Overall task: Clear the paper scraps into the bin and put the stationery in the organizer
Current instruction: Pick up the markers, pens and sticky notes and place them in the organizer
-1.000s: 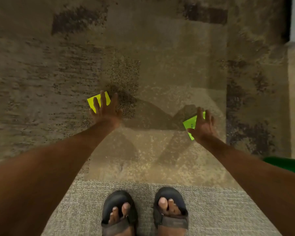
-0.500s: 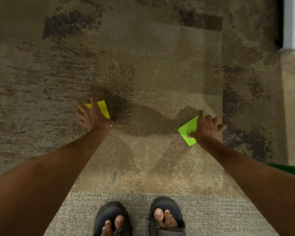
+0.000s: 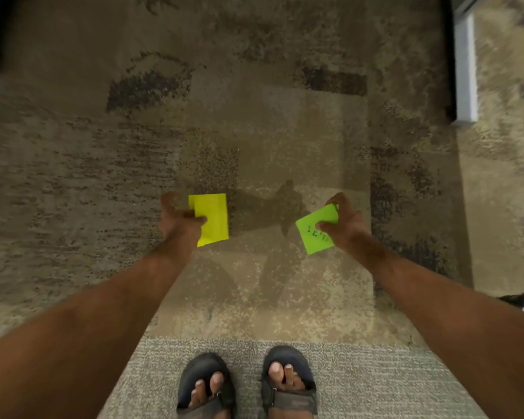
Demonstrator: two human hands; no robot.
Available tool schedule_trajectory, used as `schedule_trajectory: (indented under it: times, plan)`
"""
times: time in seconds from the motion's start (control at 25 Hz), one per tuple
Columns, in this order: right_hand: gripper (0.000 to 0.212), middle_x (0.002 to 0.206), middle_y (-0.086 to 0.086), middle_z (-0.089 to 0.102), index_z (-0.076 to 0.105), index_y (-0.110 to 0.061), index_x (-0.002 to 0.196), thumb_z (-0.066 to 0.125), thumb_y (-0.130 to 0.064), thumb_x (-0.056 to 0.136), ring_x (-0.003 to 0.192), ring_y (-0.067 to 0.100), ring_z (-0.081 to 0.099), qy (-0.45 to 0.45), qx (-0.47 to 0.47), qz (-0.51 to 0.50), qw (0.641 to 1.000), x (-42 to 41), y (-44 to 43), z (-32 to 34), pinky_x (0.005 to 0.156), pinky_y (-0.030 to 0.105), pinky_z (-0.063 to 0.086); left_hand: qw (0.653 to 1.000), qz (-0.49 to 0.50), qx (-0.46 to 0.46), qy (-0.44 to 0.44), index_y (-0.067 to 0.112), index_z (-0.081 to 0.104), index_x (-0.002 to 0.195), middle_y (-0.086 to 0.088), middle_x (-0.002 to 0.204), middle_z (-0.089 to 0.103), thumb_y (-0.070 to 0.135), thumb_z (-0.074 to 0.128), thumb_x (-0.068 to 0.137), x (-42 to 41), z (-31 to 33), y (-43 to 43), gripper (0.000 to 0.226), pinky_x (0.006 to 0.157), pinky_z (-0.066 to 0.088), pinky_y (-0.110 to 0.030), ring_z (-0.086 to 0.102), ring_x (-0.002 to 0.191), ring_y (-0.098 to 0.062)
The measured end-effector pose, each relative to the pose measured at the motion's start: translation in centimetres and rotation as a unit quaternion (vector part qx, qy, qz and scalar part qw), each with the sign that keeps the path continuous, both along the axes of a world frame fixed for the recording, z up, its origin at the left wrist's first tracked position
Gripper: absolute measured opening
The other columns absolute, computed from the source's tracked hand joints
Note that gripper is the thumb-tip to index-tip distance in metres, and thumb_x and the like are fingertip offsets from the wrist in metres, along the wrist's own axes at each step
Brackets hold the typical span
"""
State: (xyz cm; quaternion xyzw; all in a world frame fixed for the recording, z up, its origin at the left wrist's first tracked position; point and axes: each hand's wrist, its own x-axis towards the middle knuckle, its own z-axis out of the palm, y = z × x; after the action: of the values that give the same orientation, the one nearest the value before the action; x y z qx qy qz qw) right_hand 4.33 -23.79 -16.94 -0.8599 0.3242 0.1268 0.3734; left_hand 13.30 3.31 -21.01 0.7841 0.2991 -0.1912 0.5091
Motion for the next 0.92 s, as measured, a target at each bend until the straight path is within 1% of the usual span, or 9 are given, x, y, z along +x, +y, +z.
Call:
schedule_trajectory:
  times: [0.08, 0.16, 0.28, 0.4, 0.48, 0.6, 0.68, 0.8, 0.92]
  plan:
    - [0.036, 0.072, -0.001, 0.049, 0.052, -0.005, 0.102, 0.073, 0.003, 0.073, 0.056, 0.001, 0.047, -0.073, 0.062, -0.043, 0.994, 0.6, 0.9, 4.1, 0.041, 0.006, 0.035, 0.994, 0.005, -0.105, 0.037, 0.012, 0.051, 0.114, -0.014, 0.09, 0.06, -0.016, 0.065, 0.075, 0.2, 4.3, -1.2, 0.051, 0.078, 0.053, -0.045, 0.062, 0.093, -0.031]
    - [0.037, 0.072, -0.003, 0.047, 0.049, -0.011, 0.099, 0.072, 0.005, 0.075, 0.058, 0.003, 0.043, -0.104, 0.129, -0.083, 0.983, 1.3, 1.7, 9.1, 0.041, 0.005, 0.035, 0.981, 0.003, -0.183, 0.066, 0.011, 0.058, 0.1, 0.0, 0.074, 0.063, -0.016, 0.06, 0.08, 0.6, 10.1, -2.7, 0.033, 0.057, 0.052, -0.028, 0.065, 0.073, -0.019]
    - [0.035, 0.076, 0.005, 0.052, 0.05, -0.019, 0.087, 0.073, 0.005, 0.075, 0.057, 0.007, 0.045, -0.143, 0.19, -0.165, 0.957, 2.0, 2.6, 17.0, 0.047, 0.014, 0.04, 0.972, 0.004, -0.214, 0.098, 0.018, 0.049, 0.072, 0.008, 0.058, 0.06, -0.012, 0.058, 0.084, 0.8, 19.7, -5.0, 0.034, 0.039, 0.046, -0.015, 0.057, 0.047, -0.003]
    - [0.037, 0.074, 0.004, 0.056, 0.049, -0.021, 0.075, 0.071, 0.009, 0.075, 0.061, 0.015, 0.051, -0.173, 0.27, -0.231, 0.918, 2.4, 2.9, 26.3, 0.058, 0.025, 0.044, 0.966, -0.002, -0.237, 0.105, 0.018, 0.047, 0.072, 0.001, 0.067, 0.058, -0.005, 0.059, 0.087, 1.1, 29.7, -6.4, 0.029, 0.038, 0.045, -0.013, 0.053, 0.031, 0.003]
    - [0.037, 0.074, 0.006, 0.06, 0.047, -0.019, 0.076, 0.07, 0.009, 0.076, 0.062, 0.019, 0.055, -0.167, 0.303, -0.245, 0.906, 2.4, 3.2, 32.4, 0.059, 0.028, 0.045, 0.963, 0.004, -0.251, 0.096, 0.016, 0.05, 0.076, -0.003, 0.071, 0.058, -0.003, 0.061, 0.086, 1.1, 36.3, -7.1, 0.025, 0.04, 0.047, -0.015, 0.058, 0.041, -0.005]
    - [0.038, 0.072, 0.01, 0.055, 0.044, -0.017, 0.075, 0.072, 0.009, 0.074, 0.061, 0.016, 0.05, -0.17, 0.302, -0.236, 0.908, 2.4, 3.5, 40.6, 0.055, 0.024, 0.041, 0.955, -0.036, -0.287, 0.071, 0.015, 0.054, 0.076, -0.007, 0.074, 0.061, 0.001, 0.062, 0.087, 0.5, 46.3, -7.7, 0.019, 0.055, 0.042, -0.022, 0.054, 0.062, -0.013]
    - [0.039, 0.068, 0.01, 0.052, 0.043, -0.016, 0.074, 0.075, 0.007, 0.072, 0.058, 0.015, 0.047, -0.175, 0.265, -0.227, 0.921, 2.4, 3.9, 45.4, 0.05, 0.022, 0.04, 0.947, -0.072, -0.307, 0.067, 0.016, 0.055, 0.079, -0.005, 0.076, 0.062, 0.006, 0.061, 0.088, 0.2, 52.2, -7.7, 0.014, 0.059, 0.04, -0.024, 0.054, 0.065, -0.014]
    - [0.037, 0.065, 0.004, 0.058, 0.049, -0.018, 0.07, 0.083, -0.005, 0.067, 0.061, 0.021, 0.051, -0.211, 0.186, -0.214, 0.935, 2.0, 4.5, 53.2, 0.054, 0.027, 0.042, 0.927, -0.114, -0.354, 0.047, 0.013, 0.059, 0.094, -0.01, 0.091, 0.067, 0.006, 0.058, 0.09, 0.1, 60.2, -7.4, 0.009, 0.067, 0.052, -0.034, 0.063, 0.082, -0.023]
    - [0.031, 0.062, -0.003, 0.056, 0.055, -0.014, 0.068, 0.085, -0.016, 0.065, 0.059, 0.015, 0.049, -0.243, 0.114, -0.193, 0.944, 2.0, 4.1, 61.1, 0.05, 0.014, 0.04, 0.911, -0.174, -0.373, 0.006, 0.008, 0.061, 0.104, -0.016, 0.106, 0.067, 0.006, 0.057, 0.09, 0.4, 67.1, -7.7, 0.014, 0.073, 0.055, -0.04, 0.065, 0.096, -0.028]
